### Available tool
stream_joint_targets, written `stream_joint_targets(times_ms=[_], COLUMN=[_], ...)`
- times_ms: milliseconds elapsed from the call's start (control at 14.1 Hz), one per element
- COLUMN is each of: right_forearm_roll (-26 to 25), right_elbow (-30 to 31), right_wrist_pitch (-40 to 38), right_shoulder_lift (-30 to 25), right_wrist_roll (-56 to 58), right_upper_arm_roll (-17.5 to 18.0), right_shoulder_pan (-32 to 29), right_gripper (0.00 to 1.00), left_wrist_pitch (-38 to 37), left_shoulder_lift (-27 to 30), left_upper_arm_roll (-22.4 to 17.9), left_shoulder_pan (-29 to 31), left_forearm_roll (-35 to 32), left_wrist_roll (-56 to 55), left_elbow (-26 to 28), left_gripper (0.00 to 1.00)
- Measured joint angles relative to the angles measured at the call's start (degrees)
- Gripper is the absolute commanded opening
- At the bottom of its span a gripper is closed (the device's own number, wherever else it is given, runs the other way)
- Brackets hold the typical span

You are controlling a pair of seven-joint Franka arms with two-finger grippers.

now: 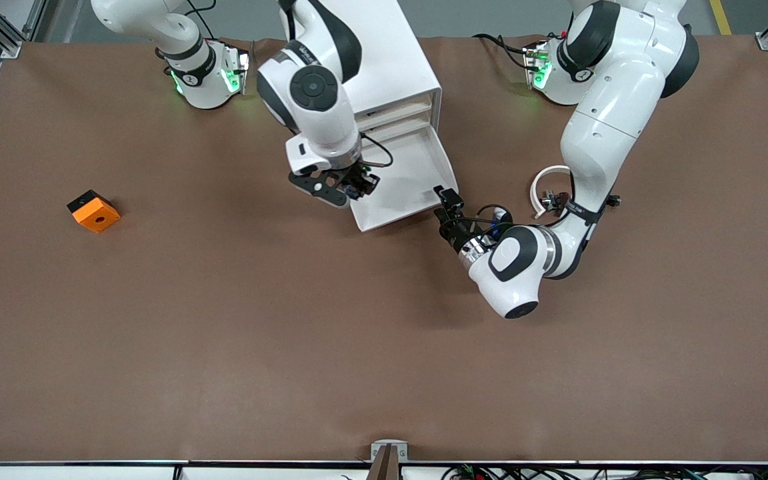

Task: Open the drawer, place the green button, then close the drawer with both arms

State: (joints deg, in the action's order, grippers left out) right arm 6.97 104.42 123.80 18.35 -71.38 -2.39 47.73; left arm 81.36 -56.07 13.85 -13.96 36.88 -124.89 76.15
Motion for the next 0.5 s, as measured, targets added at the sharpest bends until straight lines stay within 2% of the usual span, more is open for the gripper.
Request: stream_joint_targets(times_ms=[496], right_forearm_roll=[-0.7], right_elbow=[-0.4], right_wrist_pitch=[7.7], right_shoulder_lift=[7.9], right_wrist_roll=[-7.9], right_upper_arm_roll=[-0.1], right_shoulder_pan=[5.7], right_gripper=[0.00], left_wrist_pitch=[-0.1], left_shoulder_lift=[1.0], left_upper_arm_roll=[0.3], left_shoulder_pan=[0.0], left_forearm_roll=[-0.8], left_wrist_roll=[2.9], left_elbow=[-1.3], left_gripper=[1.00])
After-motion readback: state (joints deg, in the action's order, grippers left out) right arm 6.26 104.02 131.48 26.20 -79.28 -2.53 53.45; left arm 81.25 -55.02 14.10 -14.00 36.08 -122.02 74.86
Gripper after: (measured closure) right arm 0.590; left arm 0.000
